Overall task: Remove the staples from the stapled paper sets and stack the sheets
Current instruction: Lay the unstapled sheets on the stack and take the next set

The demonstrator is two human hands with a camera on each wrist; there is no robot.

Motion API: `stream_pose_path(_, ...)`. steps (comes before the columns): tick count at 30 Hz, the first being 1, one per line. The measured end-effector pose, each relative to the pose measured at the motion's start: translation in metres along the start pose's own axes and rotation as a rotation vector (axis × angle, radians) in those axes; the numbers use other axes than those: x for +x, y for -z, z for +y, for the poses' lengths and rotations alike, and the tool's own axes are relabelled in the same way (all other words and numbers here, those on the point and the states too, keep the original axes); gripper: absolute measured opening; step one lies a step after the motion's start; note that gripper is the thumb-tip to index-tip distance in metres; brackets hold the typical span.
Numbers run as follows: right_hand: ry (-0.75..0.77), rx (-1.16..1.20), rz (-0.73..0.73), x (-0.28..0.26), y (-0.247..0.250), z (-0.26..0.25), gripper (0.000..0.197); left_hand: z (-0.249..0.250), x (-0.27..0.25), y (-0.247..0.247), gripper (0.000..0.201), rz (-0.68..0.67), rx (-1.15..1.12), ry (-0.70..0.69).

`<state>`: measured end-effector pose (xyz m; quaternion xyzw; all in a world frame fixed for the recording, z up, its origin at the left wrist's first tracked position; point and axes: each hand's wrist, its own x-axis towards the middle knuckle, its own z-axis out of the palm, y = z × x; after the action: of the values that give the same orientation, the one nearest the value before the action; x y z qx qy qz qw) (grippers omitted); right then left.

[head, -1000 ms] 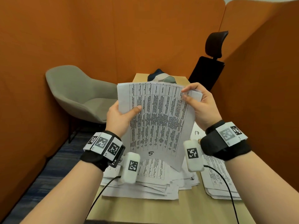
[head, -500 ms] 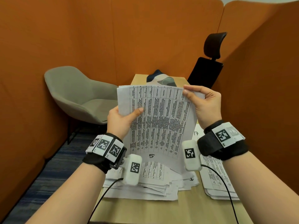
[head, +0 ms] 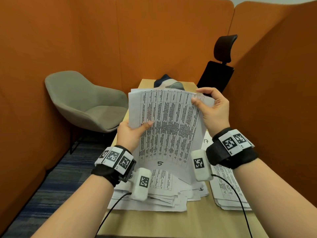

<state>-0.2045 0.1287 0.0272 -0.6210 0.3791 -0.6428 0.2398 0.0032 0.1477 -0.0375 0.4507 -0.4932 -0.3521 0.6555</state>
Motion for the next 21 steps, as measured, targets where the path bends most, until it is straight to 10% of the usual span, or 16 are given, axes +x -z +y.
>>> stream_pose_path(21, -0.156, 0.274, -0.008, 0.011, 0.000, -0.024, 0.007, 0.023, -0.002, 0.002, 0.032, -0.044, -0.024, -0.017)
